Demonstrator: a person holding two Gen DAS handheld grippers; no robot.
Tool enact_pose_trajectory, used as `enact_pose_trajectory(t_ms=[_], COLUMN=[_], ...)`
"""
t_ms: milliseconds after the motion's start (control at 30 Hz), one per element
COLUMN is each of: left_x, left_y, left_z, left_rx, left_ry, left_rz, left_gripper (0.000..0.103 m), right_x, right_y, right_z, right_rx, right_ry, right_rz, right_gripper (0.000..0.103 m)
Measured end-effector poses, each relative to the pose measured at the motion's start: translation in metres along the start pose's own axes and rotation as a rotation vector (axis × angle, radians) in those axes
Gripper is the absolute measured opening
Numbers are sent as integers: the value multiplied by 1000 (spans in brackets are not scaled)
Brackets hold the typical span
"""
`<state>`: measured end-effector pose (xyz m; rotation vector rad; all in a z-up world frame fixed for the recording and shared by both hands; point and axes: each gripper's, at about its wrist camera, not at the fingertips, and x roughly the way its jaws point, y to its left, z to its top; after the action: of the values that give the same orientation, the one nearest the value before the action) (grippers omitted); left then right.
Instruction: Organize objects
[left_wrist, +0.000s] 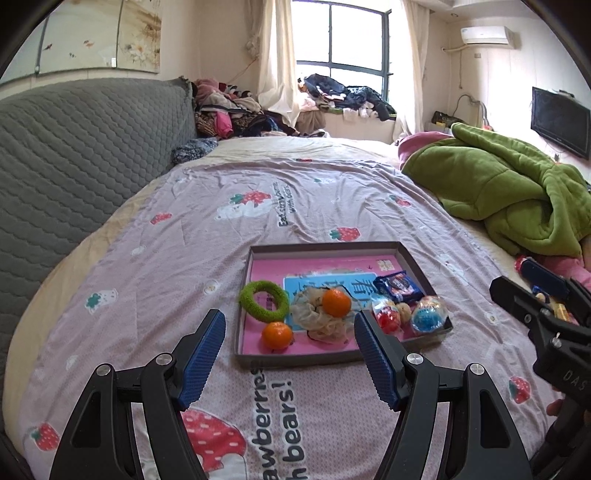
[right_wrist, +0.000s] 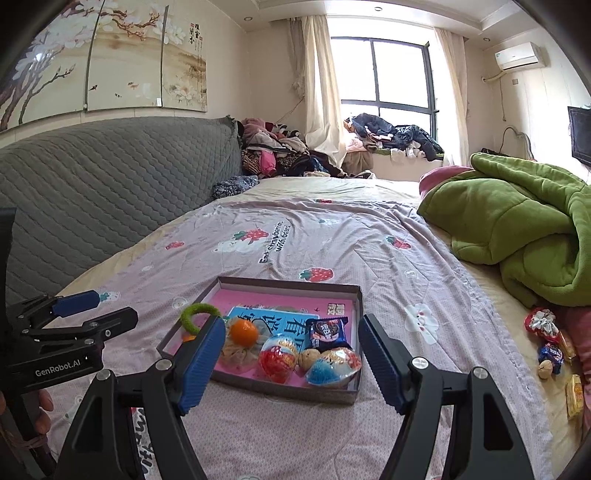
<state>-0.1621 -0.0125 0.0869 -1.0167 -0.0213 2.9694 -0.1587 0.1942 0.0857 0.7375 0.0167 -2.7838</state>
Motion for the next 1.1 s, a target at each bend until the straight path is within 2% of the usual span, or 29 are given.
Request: enact_pose_trajectory(t_ms=[433,667,1100], left_x=[-6,-10,-4], left_y=[2,2,-7], left_z=[-53,-76,-110], left_rx=[-18,-9,15], left_ry=[45,39,71], left_rz=[32,61,38], left_gripper=[74,74,74], right_x=[-13,-13,-5], right_y=[8,12,7], right_z=[-44,-69,-106], right_rx=[-1,-5,25], right_ry=[56,88,151], right_rz=[-41,-46,-88], right_gripper=[74,74,74])
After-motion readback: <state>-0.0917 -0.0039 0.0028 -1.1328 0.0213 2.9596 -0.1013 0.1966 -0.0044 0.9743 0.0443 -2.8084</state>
